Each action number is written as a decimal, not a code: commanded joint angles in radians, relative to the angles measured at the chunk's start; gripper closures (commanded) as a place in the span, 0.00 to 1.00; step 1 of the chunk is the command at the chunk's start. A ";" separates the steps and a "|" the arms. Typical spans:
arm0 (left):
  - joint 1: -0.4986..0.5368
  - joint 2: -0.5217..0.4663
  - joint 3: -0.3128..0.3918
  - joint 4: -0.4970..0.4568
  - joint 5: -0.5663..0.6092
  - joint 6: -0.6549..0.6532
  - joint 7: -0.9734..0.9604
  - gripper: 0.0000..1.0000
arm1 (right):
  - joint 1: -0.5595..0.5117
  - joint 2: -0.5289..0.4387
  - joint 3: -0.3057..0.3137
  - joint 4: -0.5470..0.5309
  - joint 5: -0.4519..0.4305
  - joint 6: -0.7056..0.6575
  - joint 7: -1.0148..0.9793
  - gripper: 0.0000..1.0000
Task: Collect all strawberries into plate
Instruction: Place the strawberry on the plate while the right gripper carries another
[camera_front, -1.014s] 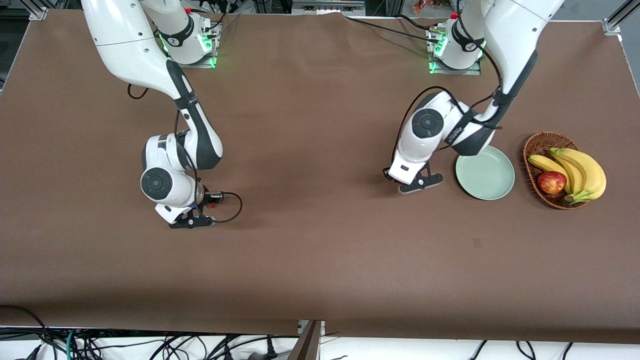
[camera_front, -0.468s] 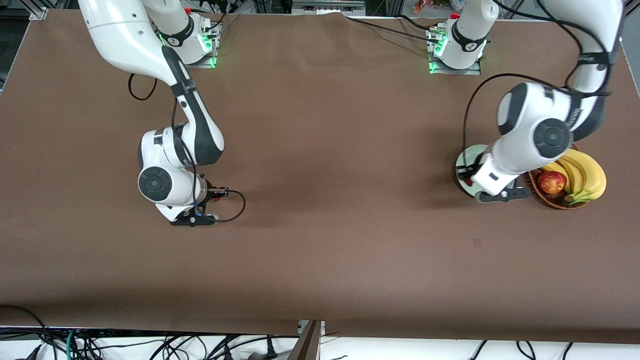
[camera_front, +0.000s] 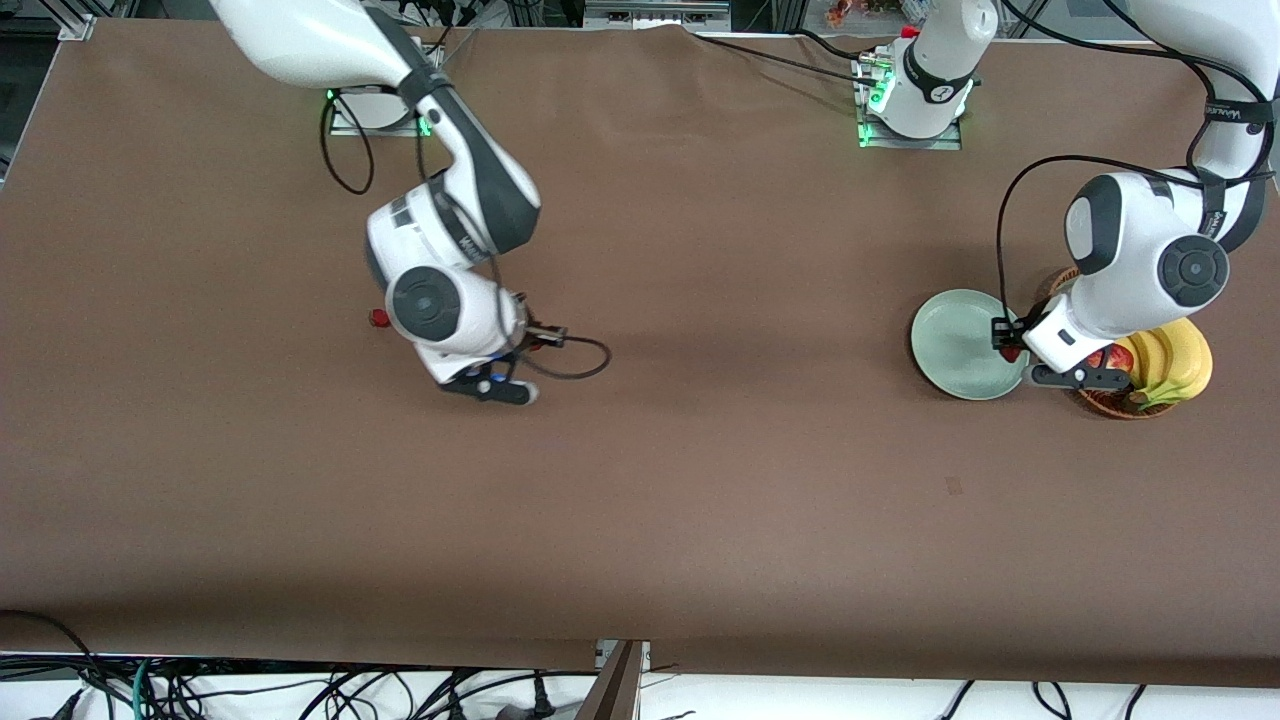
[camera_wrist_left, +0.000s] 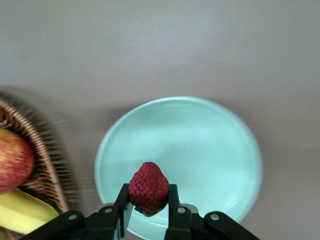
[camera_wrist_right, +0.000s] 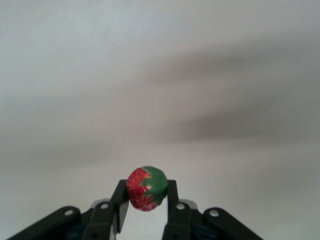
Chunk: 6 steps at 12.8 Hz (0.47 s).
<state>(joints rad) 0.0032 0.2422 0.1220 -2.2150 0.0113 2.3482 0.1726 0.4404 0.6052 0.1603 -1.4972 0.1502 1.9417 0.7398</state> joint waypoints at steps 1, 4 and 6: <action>0.001 -0.021 0.034 -0.124 -0.028 0.149 0.097 0.94 | 0.072 0.065 0.010 0.058 0.018 0.078 0.142 0.78; 0.011 0.015 0.036 -0.133 -0.028 0.197 0.110 0.91 | 0.145 0.128 0.010 0.071 0.040 0.242 0.231 0.78; 0.011 0.019 0.036 -0.132 -0.028 0.197 0.116 0.44 | 0.196 0.150 0.010 0.071 0.040 0.342 0.300 0.77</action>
<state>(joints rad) 0.0136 0.2630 0.1578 -2.3460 0.0113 2.5331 0.2456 0.6022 0.7258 0.1721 -1.4651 0.1738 2.2387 0.9871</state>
